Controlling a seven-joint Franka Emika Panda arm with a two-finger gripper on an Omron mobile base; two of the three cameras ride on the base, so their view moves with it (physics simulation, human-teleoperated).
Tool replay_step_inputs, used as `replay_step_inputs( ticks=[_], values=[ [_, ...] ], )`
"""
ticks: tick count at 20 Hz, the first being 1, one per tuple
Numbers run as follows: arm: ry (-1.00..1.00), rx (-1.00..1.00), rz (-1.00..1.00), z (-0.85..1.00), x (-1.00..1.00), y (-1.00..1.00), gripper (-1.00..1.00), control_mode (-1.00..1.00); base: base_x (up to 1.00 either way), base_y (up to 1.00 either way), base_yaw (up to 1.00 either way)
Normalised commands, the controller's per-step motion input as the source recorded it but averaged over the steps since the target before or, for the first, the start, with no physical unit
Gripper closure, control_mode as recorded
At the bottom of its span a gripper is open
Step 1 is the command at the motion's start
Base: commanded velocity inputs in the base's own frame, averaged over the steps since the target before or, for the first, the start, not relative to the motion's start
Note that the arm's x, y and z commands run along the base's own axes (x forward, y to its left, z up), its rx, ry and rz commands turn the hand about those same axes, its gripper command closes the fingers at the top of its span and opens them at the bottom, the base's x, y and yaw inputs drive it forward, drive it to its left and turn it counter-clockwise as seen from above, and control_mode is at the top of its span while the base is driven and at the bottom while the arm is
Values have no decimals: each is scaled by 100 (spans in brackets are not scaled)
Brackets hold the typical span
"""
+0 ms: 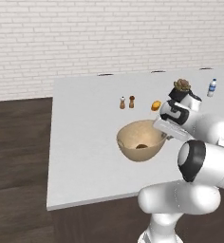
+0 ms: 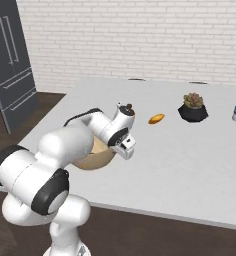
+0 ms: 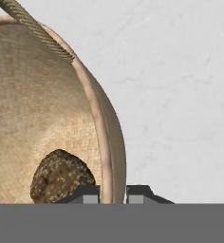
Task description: Open the cabinet, pick up the bread from the cabinet and place it in the basket. Then move the basket to the dining counter.
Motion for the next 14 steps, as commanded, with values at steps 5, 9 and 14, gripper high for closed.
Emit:
replay_step_inputs(
  ticks=[5,9,14],
  values=[
    [0,0,0,-37,9,0,100,-100,0,0,0],
    [0,0,0,-26,4,0,100,-100,0,0,0],
    [0,0,0,-5,0,0,100,-100,0,0,0]
  ],
)
